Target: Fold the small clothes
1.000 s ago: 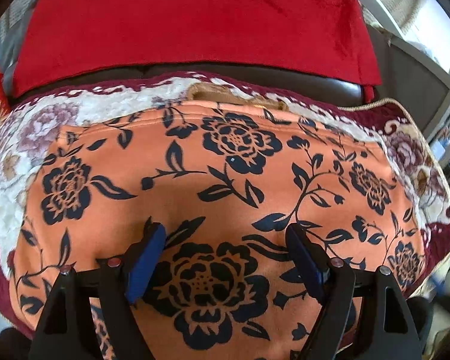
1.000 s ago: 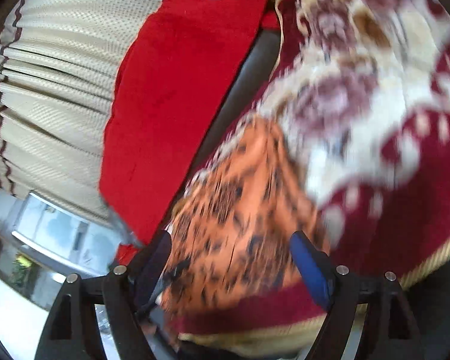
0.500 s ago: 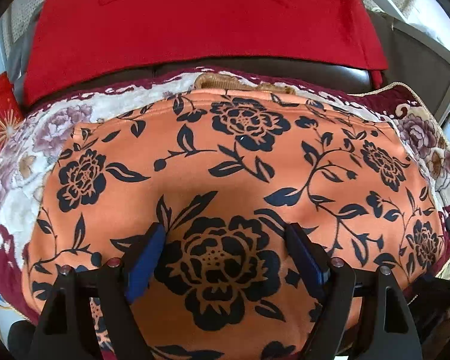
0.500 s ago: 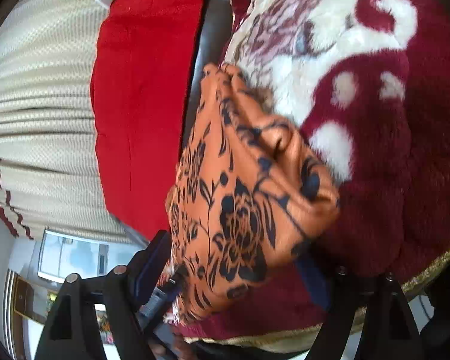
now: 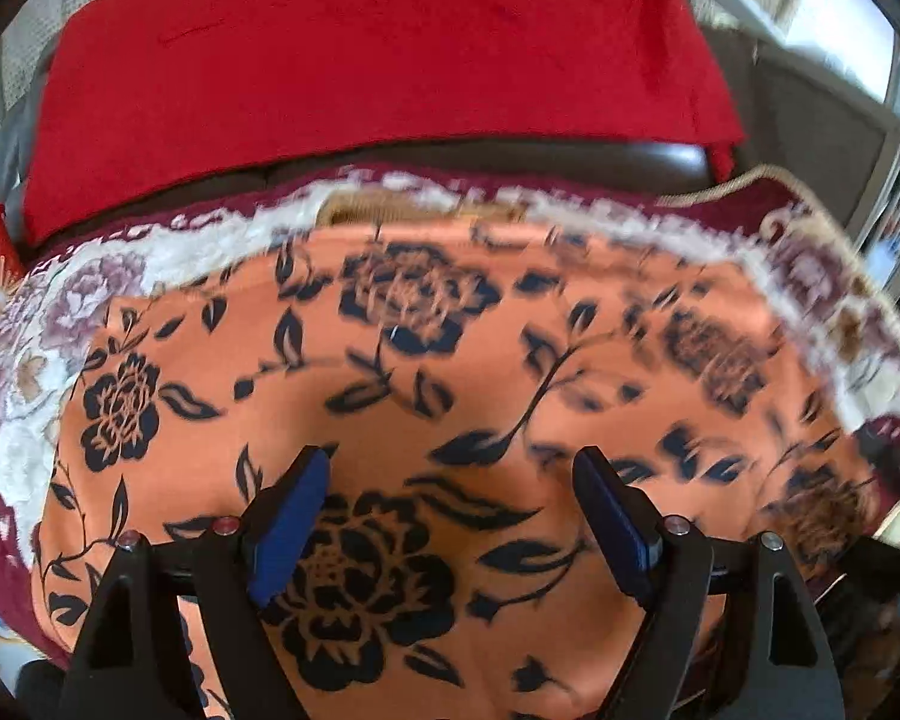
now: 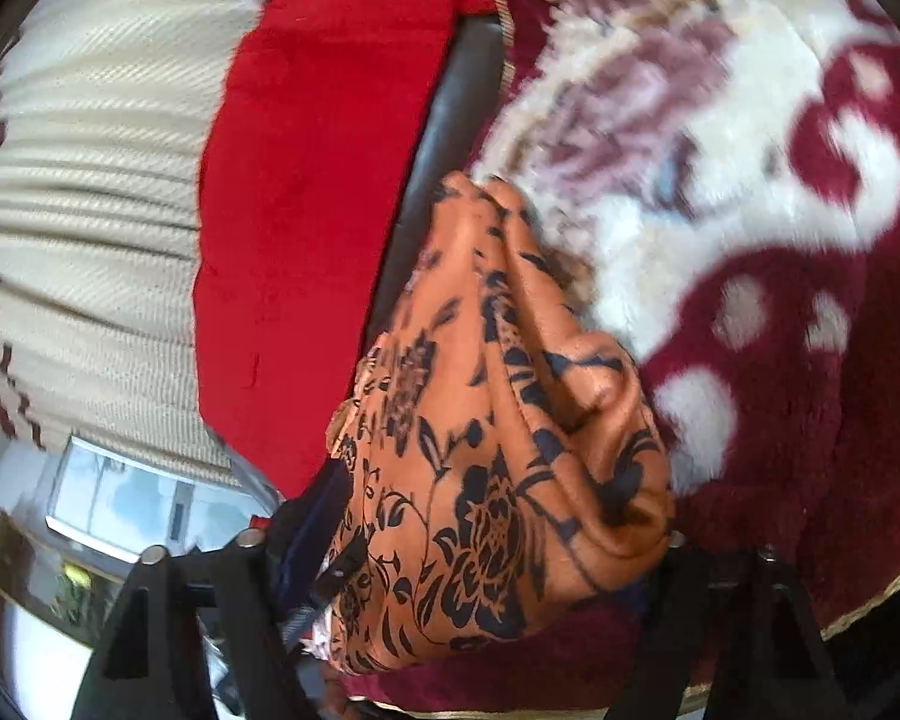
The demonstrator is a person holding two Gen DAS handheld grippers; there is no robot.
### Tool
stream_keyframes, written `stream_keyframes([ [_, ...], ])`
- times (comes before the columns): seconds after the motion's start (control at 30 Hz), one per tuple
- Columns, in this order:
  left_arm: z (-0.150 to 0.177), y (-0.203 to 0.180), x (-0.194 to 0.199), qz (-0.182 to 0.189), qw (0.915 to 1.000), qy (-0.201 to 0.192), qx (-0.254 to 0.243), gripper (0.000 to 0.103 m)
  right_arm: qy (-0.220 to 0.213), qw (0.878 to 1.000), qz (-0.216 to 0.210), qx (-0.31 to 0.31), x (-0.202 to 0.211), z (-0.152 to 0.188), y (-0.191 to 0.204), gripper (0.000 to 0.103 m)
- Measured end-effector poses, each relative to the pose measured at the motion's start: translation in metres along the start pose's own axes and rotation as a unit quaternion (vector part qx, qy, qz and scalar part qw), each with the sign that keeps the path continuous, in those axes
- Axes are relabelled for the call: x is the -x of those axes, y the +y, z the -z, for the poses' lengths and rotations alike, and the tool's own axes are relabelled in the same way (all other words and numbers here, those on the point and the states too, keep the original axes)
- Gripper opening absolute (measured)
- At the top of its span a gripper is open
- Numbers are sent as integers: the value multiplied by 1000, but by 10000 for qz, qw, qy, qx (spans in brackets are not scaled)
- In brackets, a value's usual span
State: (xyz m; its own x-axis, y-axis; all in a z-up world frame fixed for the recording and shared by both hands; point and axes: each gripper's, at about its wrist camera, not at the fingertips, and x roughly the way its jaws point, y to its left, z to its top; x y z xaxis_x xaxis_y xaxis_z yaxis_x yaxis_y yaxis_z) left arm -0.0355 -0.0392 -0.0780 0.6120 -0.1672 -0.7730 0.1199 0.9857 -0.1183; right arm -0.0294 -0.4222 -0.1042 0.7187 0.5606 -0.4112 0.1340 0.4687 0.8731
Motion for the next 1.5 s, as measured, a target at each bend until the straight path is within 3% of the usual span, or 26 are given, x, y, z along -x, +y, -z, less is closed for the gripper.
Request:
stream_keyframes([
  [0.07,1,-2,-10,-59,9998,168,-92,83,43,9998,135,163,-4,-2,2,64],
  [0.1,5,-2,-22,-65,9991,389,-157,84,115,9996,203,169,-8,-2,0,51],
  [0.13,11,-4,-26,-122,9991,260,-302,87,210,9991,347,155,-14,-2,-4,27],
  [0.2,13,-10,-24,-129,9989,139,-428,88,309,9971,650,231,-21,-2,-11,13],
  [0.23,12,-10,-23,-117,9990,185,-393,88,305,9968,688,271,-19,-2,-12,11],
  [0.3,6,-9,-16,-106,9991,319,-241,88,239,9955,829,392,-16,-1,-10,12],
  [0.43,0,1,2,-212,9997,23,-76,88,198,9972,679,244,-12,0,-7,16],
  [0.53,10,8,-24,-341,9985,415,76,90,82,9984,488,265,-2,-2,6,18],
  [0.63,9,4,-20,-398,9987,317,20,90,156,9971,669,339,-11,-4,11,30],
  [0.83,6,18,-10,-206,9991,302,219,90,239,9960,851,137,-23,-4,5,30],
  [0.9,9,25,-14,-85,9988,355,326,90,256,9954,910,130,-23,-5,6,37],
  [0.93,12,27,-18,-39,9987,379,334,90,258,9954,916,125,-24,-5,7,48],
  [1.0,17,27,-21,8,9993,276,253,90,239,9963,817,155,-27,-7,13,59],
  [1.07,18,29,-20,63,9994,235,250,90,262,9933,1042,419,-34,-7,25,53],
  [1.1,18,31,-20,128,9993,233,276,90,310,9906,1168,645,-38,-7,34,25],
  [1.13,19,32,-18,206,9990,232,313,90,322,9872,1338,809,-41,-6,43,15],
  [1.27,17,67,1,844,9920,181,924,90,81,9745,1492,1674,-42,-4,110,13],
  [1.37,18,112,28,904,9832,-157,1579,90,-54,9510,1371,2771,-51,22,184,13],
  [1.4,20,127,36,976,9789,-240,1780,90,-58,9382,1313,3202,-59,37,210,13],
  [1.5,26,172,52,1348,9598,-417,2427,90,229,9051,1110,4099,-89,89,253,13],
])
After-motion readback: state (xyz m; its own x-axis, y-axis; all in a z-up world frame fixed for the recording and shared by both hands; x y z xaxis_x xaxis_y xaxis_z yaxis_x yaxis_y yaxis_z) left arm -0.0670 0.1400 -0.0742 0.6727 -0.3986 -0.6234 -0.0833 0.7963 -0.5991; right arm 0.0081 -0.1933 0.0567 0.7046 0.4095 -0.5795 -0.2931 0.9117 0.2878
